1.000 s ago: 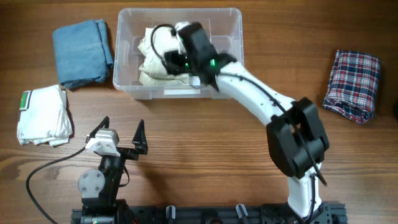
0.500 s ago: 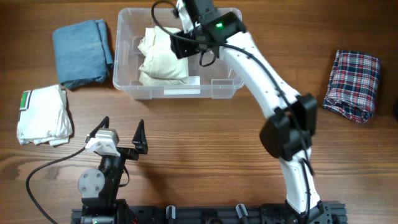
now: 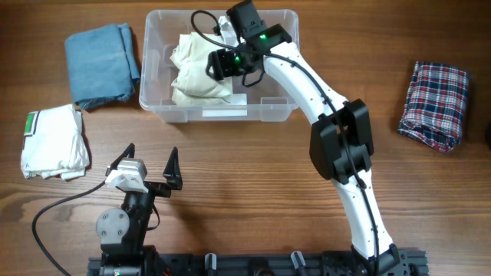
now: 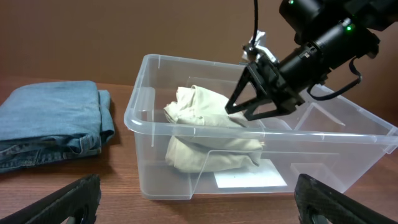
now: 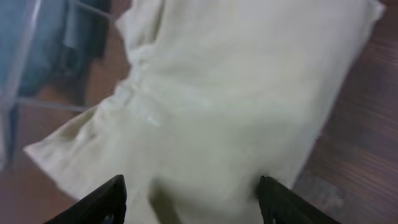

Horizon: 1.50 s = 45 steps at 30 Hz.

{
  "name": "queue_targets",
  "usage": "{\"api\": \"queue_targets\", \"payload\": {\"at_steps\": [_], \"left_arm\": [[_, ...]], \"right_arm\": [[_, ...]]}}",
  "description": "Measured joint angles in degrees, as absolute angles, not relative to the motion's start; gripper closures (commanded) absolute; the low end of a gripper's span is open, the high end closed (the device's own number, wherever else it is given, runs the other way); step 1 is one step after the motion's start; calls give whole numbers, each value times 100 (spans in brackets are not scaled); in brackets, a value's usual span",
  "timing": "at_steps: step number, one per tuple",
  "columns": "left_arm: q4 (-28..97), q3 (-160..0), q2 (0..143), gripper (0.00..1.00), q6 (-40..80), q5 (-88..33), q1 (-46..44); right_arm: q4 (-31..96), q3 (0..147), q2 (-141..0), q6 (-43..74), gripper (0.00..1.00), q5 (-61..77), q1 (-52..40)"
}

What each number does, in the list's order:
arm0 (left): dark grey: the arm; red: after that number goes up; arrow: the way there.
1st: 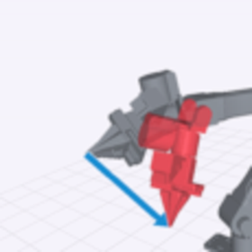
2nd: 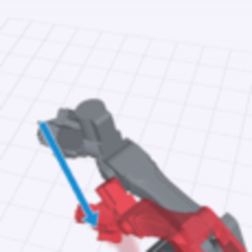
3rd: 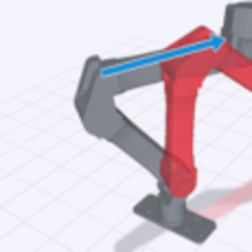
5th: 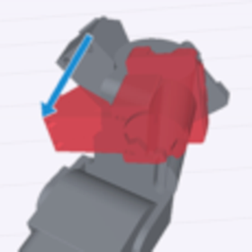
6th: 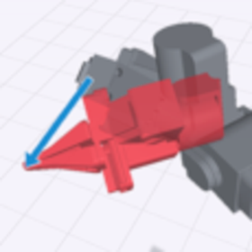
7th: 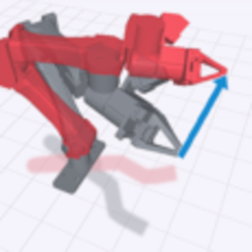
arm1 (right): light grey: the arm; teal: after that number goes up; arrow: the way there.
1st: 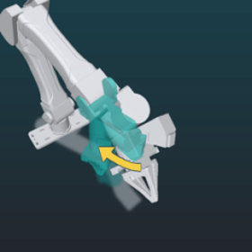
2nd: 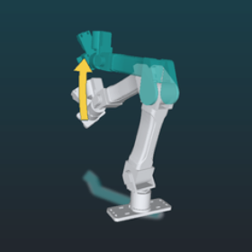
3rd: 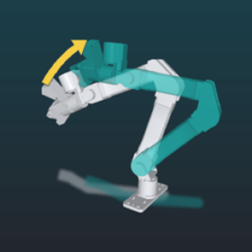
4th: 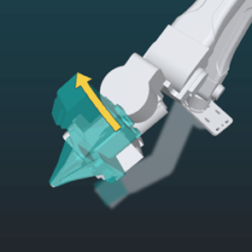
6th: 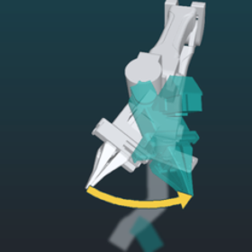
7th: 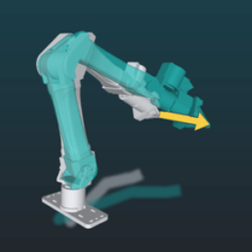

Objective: Pack container
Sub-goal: 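Carry the cream cloth into the left side of the bin and release, then move the right gripper to the red plaid shirt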

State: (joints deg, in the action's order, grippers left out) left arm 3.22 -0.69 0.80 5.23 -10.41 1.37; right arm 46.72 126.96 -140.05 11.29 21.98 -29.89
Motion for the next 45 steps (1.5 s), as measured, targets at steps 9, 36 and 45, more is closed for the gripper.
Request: {"api": "queue_targets", "payload": {"at_steps": [9,36,45], "left_arm": [[322,-69,80,0,523,-1041,137],[322,-69,80,0,523,-1041,137],[322,-69,80,0,523,-1041,137]], "right_arm": [[4357,12696,-14005,1129,33,3002,-3048],[6818,11010,-11032,663,0,257,2709],[4915,9030,-11089,-390,0,1221,3778]]}}
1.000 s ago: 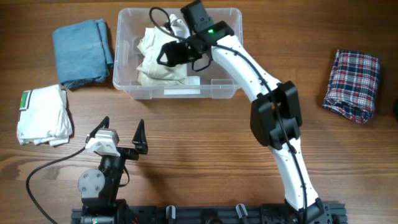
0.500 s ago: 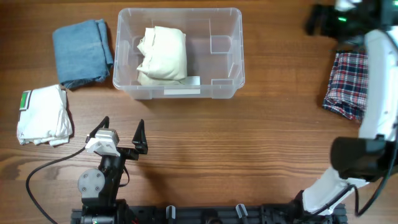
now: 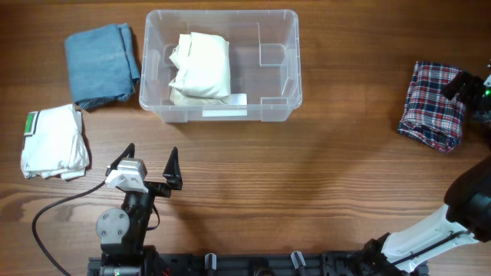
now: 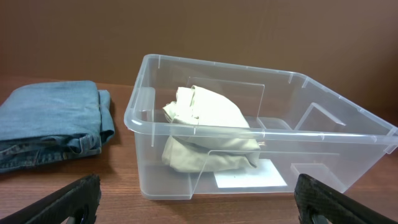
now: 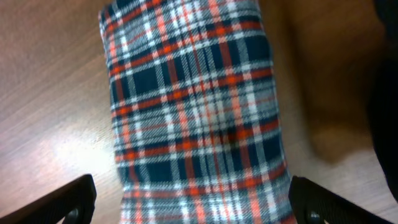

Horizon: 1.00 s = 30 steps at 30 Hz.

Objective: Pack container
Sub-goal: 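Move the right gripper to the red plaid shirt, then grasp the plaid shirt and place it beside the cream cloth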

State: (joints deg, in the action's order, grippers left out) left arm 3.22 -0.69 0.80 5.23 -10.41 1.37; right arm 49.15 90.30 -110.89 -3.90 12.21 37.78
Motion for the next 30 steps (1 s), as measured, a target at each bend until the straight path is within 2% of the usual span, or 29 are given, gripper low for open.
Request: {"api": "queue_targets", "payload": {"at_steps": [4,14,15,17,19,20,25,30], "left_arm": [[325,-69,80,0,523,-1039,137],[325,-69,80,0,523,-1041,137],[322,-69,80,0,523,-1041,137],[325,-69,80,0,523,-1041,137],[325,-69,80,0,523,-1041,137],[322,-69,80,0,523,-1041,137],[325,-69,80,0,523,-1041,137],[325,-69,80,0,523,-1041,137]], "right_arm": [[4139,8335,-11310,-746,0,1374,3859],[3332,8296,-11935,-755,2,1686,4147],[3310,8296,-12014,-727,12,1765,4147],[3256,8296,-12086,-569,63,1929,4152],[3247,8296,-12086,-456,93,2062,4152],[3245,8302,-12086,-377,95,2156,4158],[3299,8318,-12086,259,96,2790,4060],[3371,8346,-11758,978,96,4086,3203]]}}
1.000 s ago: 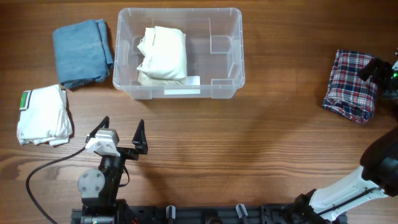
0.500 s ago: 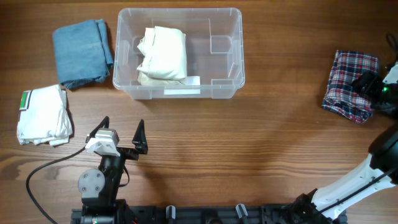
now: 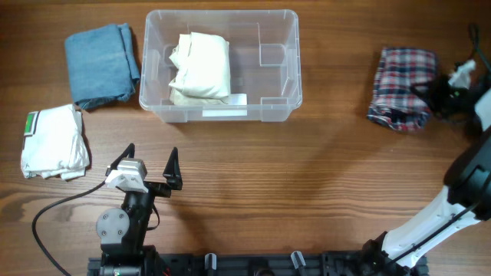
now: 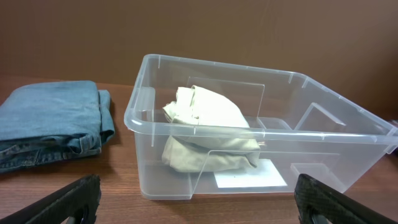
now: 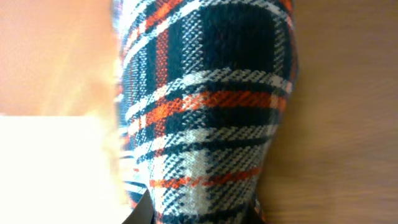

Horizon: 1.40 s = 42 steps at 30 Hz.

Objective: Pack container
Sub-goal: 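Grasp the plaid shirt and place it beside the cream cloth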

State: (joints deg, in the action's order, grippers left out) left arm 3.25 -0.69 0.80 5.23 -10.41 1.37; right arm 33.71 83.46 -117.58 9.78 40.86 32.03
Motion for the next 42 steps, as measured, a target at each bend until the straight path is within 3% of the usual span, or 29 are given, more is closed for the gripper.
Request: {"api": "queue_targets", "payload": {"at_steps": [8,12,15,19,28,29,30,31,32,42], "left_arm": [[325,-69,80,0,523,-1041,137],[325,-69,80,0,523,-1041,137],[325,-69,80,0,523,-1041,137],[325,-69,80,0,523,-1041,137],[325,-69,80,0,523,-1041,137],[325,-69,80,0,523,-1041,137],[325,-69,80,0,523,-1041,137],[325,-69,80,0,523,-1041,137],[325,-69,80,0,523,-1039,137],[322,-69,80,0,523,-1041,137]], "right_arm": [[1769,8755,-9214,2421,96,4576,624],[1664,8755,-9330,2749,96,3168,-1273],[1625,8753,-9679,3048,96,1957,-2147],[1444,8753,-10538,3505,95,993,-2519],[1959,8746,-11061,3592,96,528,-2405],[2012,8746,-11061,3557,67,491,-2364],[2095,8746,-11061,3529,46,464,-2314],[2128,8746,-11061,3470,29,440,-2290],[2128,8746,-11061,3494,23,421,-2276],[2445,8790,-10906,2775,25,495,-2204]]}}
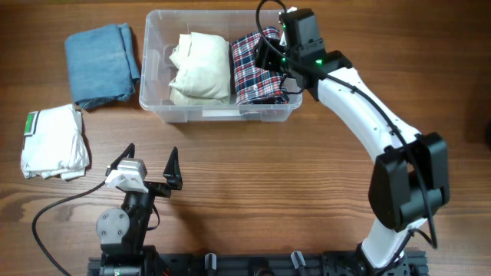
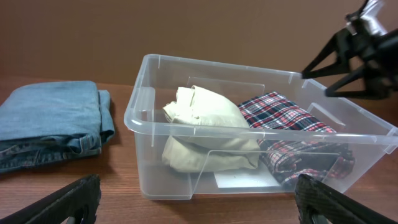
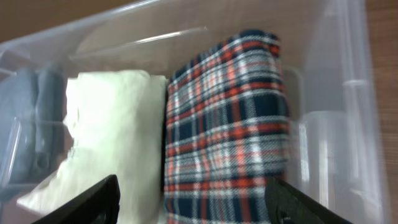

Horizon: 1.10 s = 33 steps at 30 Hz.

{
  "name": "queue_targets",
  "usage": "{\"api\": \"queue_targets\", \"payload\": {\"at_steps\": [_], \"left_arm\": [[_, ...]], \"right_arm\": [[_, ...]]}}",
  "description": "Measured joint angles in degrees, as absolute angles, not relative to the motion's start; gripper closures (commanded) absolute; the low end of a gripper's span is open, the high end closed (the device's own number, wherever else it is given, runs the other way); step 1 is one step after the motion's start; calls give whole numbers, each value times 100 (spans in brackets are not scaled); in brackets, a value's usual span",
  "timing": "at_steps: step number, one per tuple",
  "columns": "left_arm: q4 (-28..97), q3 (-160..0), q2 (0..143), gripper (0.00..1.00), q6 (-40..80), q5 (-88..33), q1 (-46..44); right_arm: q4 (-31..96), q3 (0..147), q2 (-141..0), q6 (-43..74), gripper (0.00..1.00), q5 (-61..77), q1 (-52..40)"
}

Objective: Pack container
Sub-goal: 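Grasp the plaid shirt and place it beside the cream cloth, then withdraw the right gripper and reach for the black garment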

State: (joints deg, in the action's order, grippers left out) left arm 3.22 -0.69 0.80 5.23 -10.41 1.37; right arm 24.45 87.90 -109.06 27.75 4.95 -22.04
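Observation:
The clear plastic container (image 1: 222, 113) stands at the back of the table. Inside it a folded cream garment (image 1: 201, 67) lies on the left and a folded plaid shirt (image 1: 258, 67) on the right, side by side. My right gripper (image 1: 270, 55) hovers open just above the plaid shirt (image 3: 227, 127), nothing between its fingers. A folded denim piece (image 1: 101, 63) and a folded white garment (image 1: 52, 141) lie on the table left of the container. My left gripper (image 1: 147, 167) rests open near the front edge, facing the container (image 2: 258, 137).
The container's right end has a small moulded inner step (image 1: 276, 54) beside the plaid shirt. The right arm (image 1: 360, 100) stretches diagonally from the front right to the container.
The plaid shirt was in my right gripper at the far right of the table. Now it lies in the container beside the cream garment, and the gripper is open above it.
My right gripper stood open over the cream garment in the container. Then it was open above the plaid shirt at the table's far right, then shut on it with the shirt shifted left. Now the shirt lies in the container, let go. The left arm never moved.

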Motion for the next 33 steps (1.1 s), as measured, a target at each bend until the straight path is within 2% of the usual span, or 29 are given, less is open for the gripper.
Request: {"api": "queue_targets", "payload": {"at_steps": [4,7,13,18,20,24,33], "left_arm": [[325,-69,80,0,523,-1041,137],[322,-69,80,0,523,-1041,137],[322,-69,80,0,523,-1041,137],[322,-69,80,0,523,-1041,137],[325,-69,80,0,523,-1041,137],[325,-69,80,0,523,-1041,137],[325,-69,80,0,523,-1041,137]], "right_arm": [[3529,9282,-9926,2351,24,598,-1481],[4405,9577,-9070,2080,18,93,318],[4716,9559,-9749,1658,15,-1837,2150],[4506,9557,-10486,1319,11,-1988,3312],[4320,9548,-10781,947,11,-1682,3621],[4097,9537,-11402,305,3,-1347,4060],[3472,9511,-11596,-185,2,-1155,4313]]}}
